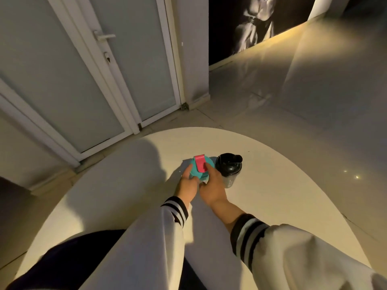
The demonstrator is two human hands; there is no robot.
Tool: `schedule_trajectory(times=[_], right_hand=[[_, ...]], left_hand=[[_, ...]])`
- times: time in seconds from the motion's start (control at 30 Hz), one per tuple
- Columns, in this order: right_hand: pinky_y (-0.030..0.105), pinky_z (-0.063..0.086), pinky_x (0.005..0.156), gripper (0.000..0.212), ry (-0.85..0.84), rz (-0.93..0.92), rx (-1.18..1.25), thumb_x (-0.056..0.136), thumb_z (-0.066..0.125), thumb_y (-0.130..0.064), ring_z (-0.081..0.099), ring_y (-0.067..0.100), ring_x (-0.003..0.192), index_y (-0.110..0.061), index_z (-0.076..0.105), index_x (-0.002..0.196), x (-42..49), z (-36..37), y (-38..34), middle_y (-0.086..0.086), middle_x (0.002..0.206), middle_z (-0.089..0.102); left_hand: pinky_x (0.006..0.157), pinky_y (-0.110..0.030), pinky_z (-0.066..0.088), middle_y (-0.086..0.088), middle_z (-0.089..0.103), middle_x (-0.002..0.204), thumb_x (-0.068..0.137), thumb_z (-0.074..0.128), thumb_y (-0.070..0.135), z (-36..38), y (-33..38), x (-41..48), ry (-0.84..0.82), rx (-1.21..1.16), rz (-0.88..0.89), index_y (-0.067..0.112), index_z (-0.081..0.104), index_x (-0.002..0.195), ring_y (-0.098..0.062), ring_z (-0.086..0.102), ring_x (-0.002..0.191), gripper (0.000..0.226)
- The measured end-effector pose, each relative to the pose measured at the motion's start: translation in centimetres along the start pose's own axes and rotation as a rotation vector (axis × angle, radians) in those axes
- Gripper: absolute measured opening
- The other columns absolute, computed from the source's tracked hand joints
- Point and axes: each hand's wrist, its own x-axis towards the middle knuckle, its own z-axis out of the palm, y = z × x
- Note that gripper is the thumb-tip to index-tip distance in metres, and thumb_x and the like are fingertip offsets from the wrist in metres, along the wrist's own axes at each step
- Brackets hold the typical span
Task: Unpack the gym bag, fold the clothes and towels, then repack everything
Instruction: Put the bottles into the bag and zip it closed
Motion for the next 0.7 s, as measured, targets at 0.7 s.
schedule_trajectory(times=[0.7], right_hand=[[0.023, 0.045, 0.085, 0.036, -0.018, 0.022, -0.218, 0.086, 0.073, -0.021, 0.056, 0.019, 0.098, -0.014, 0.058, 0.119, -13.2, 1.6, -1.9, 0.003, 0.13, 0.042]], left_hand=[[0.09, -0.047, 0.054, -0.011, 0.064, 0.098, 0.086, 0.053, 0.026, -4.1, -8.6, -10.8, 0.11, -0.184, -0.164, 0.016, 0.053, 0.127, -0.027, 0.062, 0.088, 0.042]])
